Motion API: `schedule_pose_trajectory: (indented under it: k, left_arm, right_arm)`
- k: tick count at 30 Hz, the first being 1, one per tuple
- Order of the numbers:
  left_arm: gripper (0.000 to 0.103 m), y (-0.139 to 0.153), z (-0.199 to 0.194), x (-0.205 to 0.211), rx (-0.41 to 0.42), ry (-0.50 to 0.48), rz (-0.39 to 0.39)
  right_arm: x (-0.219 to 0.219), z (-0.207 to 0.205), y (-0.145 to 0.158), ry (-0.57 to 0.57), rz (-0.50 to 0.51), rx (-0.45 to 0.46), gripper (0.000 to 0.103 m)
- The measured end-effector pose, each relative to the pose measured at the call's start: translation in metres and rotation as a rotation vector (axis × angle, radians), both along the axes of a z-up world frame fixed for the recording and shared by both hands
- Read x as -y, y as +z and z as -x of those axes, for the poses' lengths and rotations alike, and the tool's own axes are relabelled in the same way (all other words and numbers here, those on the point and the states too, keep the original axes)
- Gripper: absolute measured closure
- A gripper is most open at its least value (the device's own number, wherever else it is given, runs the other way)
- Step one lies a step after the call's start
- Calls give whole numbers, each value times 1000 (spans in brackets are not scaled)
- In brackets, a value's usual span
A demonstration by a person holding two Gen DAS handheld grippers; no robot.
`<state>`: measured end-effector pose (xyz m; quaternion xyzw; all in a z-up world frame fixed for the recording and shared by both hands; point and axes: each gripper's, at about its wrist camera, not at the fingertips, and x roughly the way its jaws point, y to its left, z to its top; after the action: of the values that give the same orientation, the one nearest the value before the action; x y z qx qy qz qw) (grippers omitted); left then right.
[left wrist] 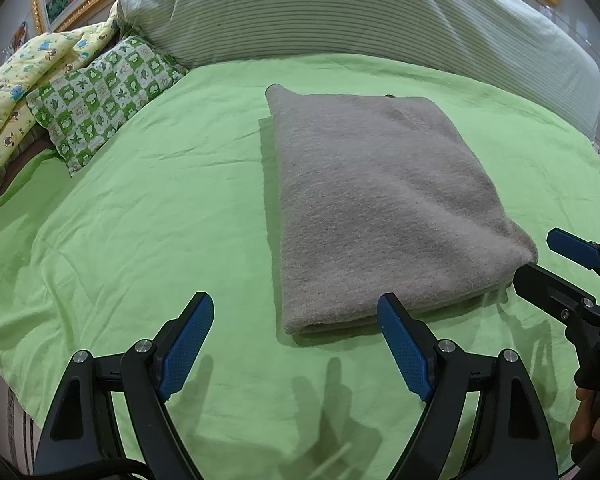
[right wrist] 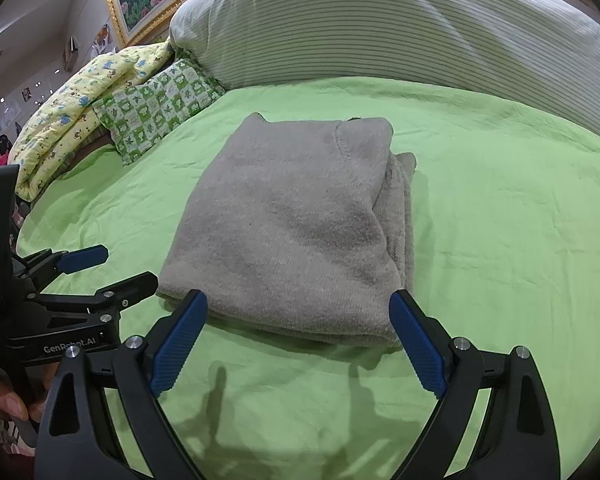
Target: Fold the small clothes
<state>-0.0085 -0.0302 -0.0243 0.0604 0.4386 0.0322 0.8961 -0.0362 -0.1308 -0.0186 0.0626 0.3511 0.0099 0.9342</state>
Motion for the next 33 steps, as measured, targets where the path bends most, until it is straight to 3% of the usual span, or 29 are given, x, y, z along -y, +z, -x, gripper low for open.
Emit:
schedule_pose_trajectory:
  k: [33]
  left_arm:
    - [18,3,-5,6,1,-14,4]
  right_arm:
    - [5,-5,7,-13,-9,6,10]
